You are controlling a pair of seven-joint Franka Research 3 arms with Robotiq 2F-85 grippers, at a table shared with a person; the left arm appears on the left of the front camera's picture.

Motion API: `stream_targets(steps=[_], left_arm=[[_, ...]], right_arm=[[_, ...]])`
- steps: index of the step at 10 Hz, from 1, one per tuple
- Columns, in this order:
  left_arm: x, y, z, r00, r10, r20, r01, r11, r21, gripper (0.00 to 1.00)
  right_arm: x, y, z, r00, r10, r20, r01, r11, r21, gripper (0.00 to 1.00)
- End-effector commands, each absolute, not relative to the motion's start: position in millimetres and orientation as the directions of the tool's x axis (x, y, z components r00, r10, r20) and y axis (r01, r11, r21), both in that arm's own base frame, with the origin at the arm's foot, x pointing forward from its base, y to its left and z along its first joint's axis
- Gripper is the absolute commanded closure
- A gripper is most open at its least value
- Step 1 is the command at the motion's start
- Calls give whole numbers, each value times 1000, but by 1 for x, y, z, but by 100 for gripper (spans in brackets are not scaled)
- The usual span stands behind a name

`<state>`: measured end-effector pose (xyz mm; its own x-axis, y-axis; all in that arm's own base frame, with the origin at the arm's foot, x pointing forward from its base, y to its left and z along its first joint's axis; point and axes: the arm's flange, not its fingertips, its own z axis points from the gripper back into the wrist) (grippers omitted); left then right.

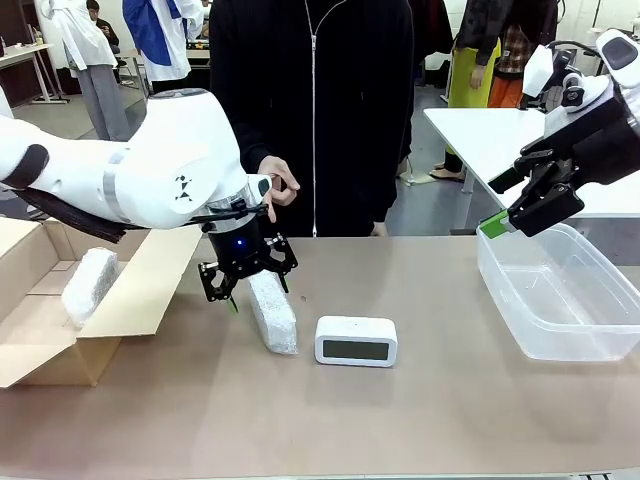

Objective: Separate and place wrapped and unwrapped clocks.
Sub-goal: Pick up the Digital clock indicated by the person.

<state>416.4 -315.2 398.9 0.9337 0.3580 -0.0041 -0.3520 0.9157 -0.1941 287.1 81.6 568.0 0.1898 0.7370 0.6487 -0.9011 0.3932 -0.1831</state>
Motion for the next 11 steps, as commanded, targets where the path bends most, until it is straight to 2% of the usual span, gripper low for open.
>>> stream_targets(steps=[1, 3, 9, 11], left_arm=[[428, -331, 395, 911, 412, 4, -406, 900, -156, 0], [434, -336, 383, 926, 377, 23, -369, 916, -160, 0], [451, -344, 354, 909, 412, 70, -400, 906, -136, 0], [454, -347, 352, 896, 429, 116, -409, 898, -165, 0]], right_arm=[[288, 83, 567, 197, 721, 664, -906, 392, -157, 0], [288, 83, 567, 197, 721, 664, -906, 392, -157, 0], [288, 83, 567, 197, 721, 664, -906, 392, -157, 0], [288, 83, 567, 197, 721, 664, -906, 392, -157, 0]])
